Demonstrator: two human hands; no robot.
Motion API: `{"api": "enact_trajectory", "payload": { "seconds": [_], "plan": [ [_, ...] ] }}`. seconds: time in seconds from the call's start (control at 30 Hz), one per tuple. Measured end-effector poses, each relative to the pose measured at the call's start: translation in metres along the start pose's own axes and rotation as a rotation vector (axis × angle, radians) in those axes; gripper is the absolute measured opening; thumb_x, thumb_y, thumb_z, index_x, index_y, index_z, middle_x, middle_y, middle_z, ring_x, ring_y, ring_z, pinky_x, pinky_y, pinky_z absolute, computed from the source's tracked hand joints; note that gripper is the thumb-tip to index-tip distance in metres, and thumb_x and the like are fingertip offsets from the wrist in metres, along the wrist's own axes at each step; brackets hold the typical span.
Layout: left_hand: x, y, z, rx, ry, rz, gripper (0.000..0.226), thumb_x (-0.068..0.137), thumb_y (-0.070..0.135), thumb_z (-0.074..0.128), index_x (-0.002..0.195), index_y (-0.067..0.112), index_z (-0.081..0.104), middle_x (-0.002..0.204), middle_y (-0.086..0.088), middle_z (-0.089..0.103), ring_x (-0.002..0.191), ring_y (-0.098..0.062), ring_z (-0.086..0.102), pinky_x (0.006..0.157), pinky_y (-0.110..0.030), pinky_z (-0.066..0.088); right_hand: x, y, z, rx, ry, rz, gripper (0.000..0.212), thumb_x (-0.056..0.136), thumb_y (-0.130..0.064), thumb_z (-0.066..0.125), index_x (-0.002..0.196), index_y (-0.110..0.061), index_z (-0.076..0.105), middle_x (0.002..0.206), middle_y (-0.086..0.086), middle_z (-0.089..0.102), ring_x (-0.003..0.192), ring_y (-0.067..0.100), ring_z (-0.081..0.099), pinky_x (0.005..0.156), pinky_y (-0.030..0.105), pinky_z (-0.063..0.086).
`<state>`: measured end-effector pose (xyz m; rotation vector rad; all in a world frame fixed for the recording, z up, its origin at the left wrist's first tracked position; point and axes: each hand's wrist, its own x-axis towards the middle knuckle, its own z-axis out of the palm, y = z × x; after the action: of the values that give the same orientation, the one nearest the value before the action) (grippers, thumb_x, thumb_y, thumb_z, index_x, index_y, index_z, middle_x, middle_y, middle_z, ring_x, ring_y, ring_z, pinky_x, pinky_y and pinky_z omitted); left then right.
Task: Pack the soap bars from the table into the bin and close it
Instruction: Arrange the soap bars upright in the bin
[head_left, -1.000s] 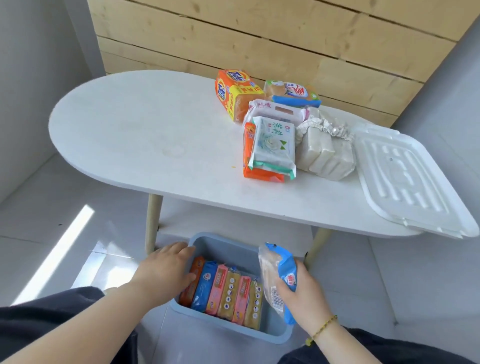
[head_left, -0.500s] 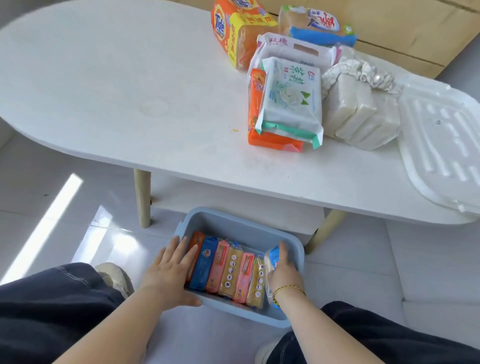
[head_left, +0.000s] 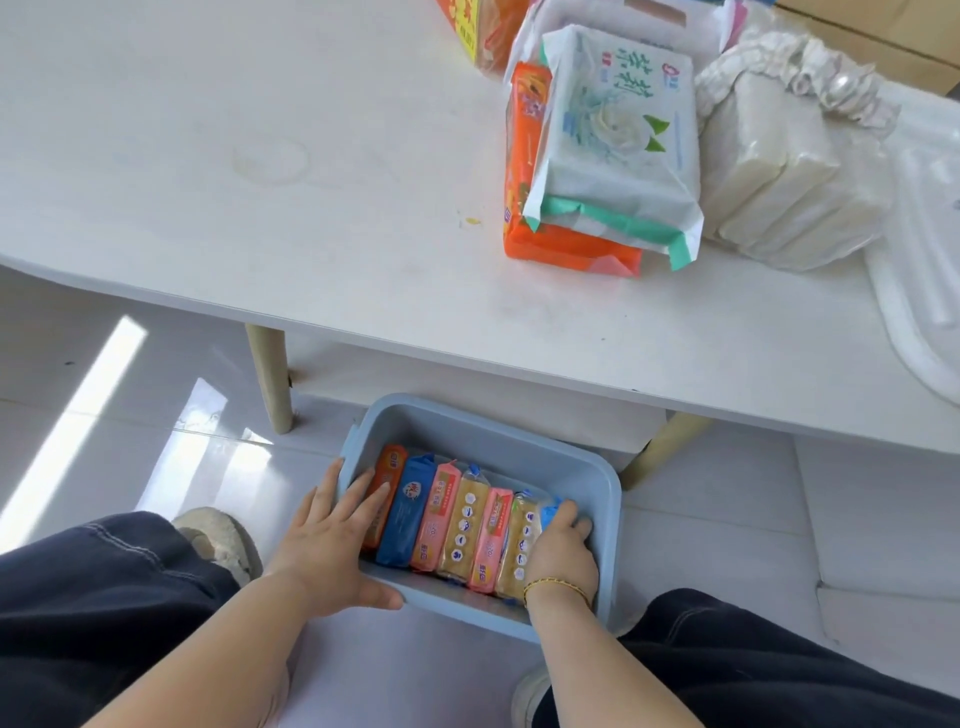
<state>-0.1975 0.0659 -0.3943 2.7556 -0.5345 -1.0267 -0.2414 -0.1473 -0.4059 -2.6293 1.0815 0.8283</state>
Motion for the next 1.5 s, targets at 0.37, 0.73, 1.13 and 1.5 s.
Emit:
{"api": "enact_trajectory", "payload": {
  "seconds": [0.37,0.73,1.13,1.5],
  "plan": [
    [-0.001,0.001,0.000,0.012,0.004,-0.011,0.114,0.061,0.073,0.057,0.143,0.028,-0.010,0.155,0.003,-0.016,0.135,-0.025,-0.032,0.114,-0.042,-0.012,0.034,-0.015,-0.015,-0.085,-0.206,-0.043,0.040,0.093,-0.006,0.040,0.132,-0.005,0.031,0.137,0.015,0.040,0.123,0.029,0.049,0.095,0.038,0.045],
    [-0.001,-0.001,0.002,-0.009,0.021,-0.005,0.114,0.060,0.073,0.057,0.143,0.030,-0.008,0.155,0.006,-0.014,0.136,-0.025,-0.031,0.114,-0.042,-0.012,0.039,0.002,-0.035,-0.819,-0.226,-0.534,0.086,0.075,-0.033,0.069,0.142,-0.010,0.021,0.152,0.011,0.016,0.139,0.029,0.016,0.113,0.035,0.016],
    [-0.001,-0.002,0.002,-0.015,0.023,0.000,0.113,0.060,0.073,0.058,0.143,0.030,-0.006,0.155,0.005,-0.012,0.136,-0.025,-0.030,0.113,-0.042,-0.013,0.057,-0.009,-0.033,-0.827,-0.419,-0.548,0.085,0.072,-0.027,0.075,0.139,-0.005,0.027,0.139,0.012,0.039,0.126,0.027,0.044,0.105,0.034,0.036],
    [0.001,-0.002,0.003,-0.011,0.036,-0.003,0.114,0.059,0.073,0.058,0.143,0.031,-0.006,0.155,0.008,-0.009,0.137,-0.024,-0.029,0.114,-0.042,-0.012,0.059,-0.015,-0.029,-0.656,-0.436,-0.446,0.075,0.080,-0.017,0.067,0.140,-0.004,0.023,0.141,0.015,0.039,0.131,0.030,0.038,0.108,0.035,0.031]
  ]
}}
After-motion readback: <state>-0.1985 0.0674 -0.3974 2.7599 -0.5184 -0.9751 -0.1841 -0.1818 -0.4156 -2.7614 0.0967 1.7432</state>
